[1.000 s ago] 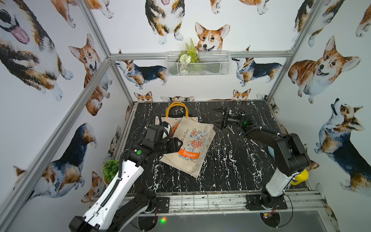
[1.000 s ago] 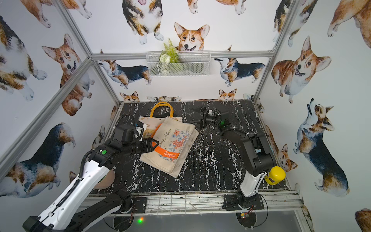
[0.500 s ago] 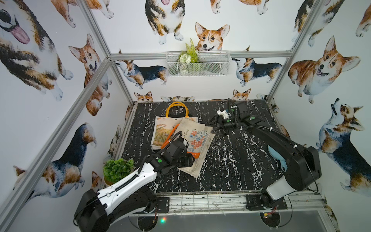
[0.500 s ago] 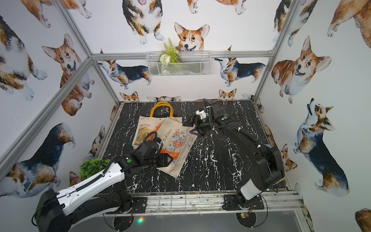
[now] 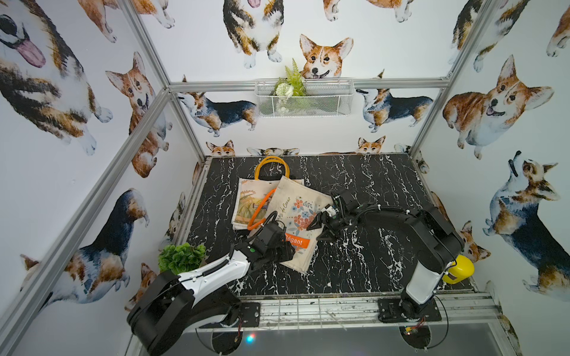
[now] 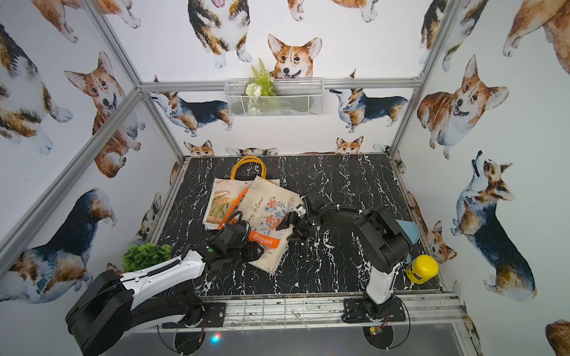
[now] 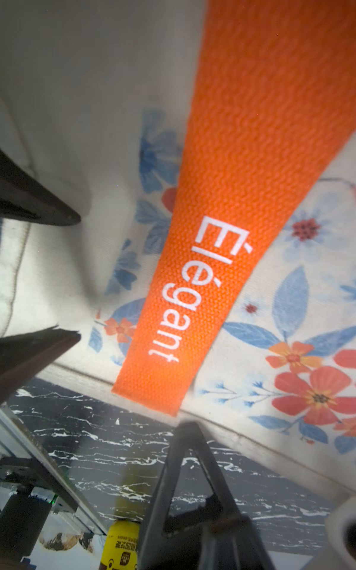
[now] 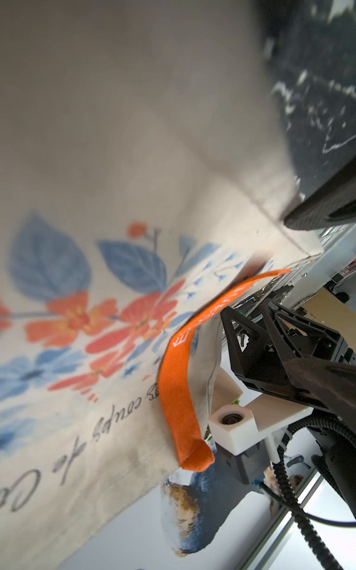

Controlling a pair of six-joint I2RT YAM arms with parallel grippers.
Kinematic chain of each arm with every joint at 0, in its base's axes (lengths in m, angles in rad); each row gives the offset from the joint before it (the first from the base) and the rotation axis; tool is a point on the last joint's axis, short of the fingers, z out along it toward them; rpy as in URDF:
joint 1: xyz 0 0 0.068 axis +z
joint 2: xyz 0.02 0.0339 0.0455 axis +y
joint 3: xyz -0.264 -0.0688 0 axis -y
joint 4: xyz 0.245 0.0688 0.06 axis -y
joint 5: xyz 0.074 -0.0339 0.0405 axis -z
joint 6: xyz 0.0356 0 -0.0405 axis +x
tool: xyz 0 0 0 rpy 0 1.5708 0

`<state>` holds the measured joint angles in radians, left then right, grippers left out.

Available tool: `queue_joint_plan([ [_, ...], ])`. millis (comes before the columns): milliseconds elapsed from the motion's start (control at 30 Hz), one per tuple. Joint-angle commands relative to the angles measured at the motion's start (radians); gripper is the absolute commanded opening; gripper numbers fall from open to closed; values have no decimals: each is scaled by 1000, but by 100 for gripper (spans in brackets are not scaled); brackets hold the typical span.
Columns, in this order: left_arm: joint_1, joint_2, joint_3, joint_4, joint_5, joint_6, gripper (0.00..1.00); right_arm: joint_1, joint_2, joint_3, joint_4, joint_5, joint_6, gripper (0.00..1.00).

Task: Put away the canvas bag
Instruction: Press the canvas bag at the center of the board.

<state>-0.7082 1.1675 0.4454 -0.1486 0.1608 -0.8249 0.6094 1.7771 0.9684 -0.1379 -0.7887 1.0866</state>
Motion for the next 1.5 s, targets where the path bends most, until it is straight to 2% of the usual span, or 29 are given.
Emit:
queue_joint_plan([
  [0,1,-6,-21,57,10,-25,57,-22,7,-9,15,6,-32,68],
  [200,0,-70,9,-23,12,-25,57,-42,-46,88,-92,12,-76,69],
  [267,0,-140,22,-91,-15,-32,58,-48,-81,133,-162,37,-109,72],
  [367,0,-299,16,-221,-103,-110,65,-47,-125,181,-273,79,-158,73],
  [500,-2,-500,-73,-241,-136,-304,72,-47,-187,138,-254,76,-125,73],
  [667,-27,-621,-299,-3,-121,-715,74,-43,-246,63,-200,72,-80,73],
  [700,-44,-651,-309,-24,-155,-750,73,-42,-255,54,-198,72,-78,73],
  [833,-135,-796,-246,-277,-435,-746,74,-42,-288,18,-179,64,-61,73],
  [900,-145,-835,-271,-290,-481,-790,74,-42,-298,7,-169,59,-49,73],
  [1033,-145,-807,-313,-279,-483,-860,74,-42,-303,4,-165,54,-41,73],
  [1200,-145,-710,-250,-351,-506,-856,74,-42,-299,6,-159,53,-39,73],
  [1467,-143,-551,-300,-152,-529,-864,74,-44,-288,-19,-98,38,-4,73],
])
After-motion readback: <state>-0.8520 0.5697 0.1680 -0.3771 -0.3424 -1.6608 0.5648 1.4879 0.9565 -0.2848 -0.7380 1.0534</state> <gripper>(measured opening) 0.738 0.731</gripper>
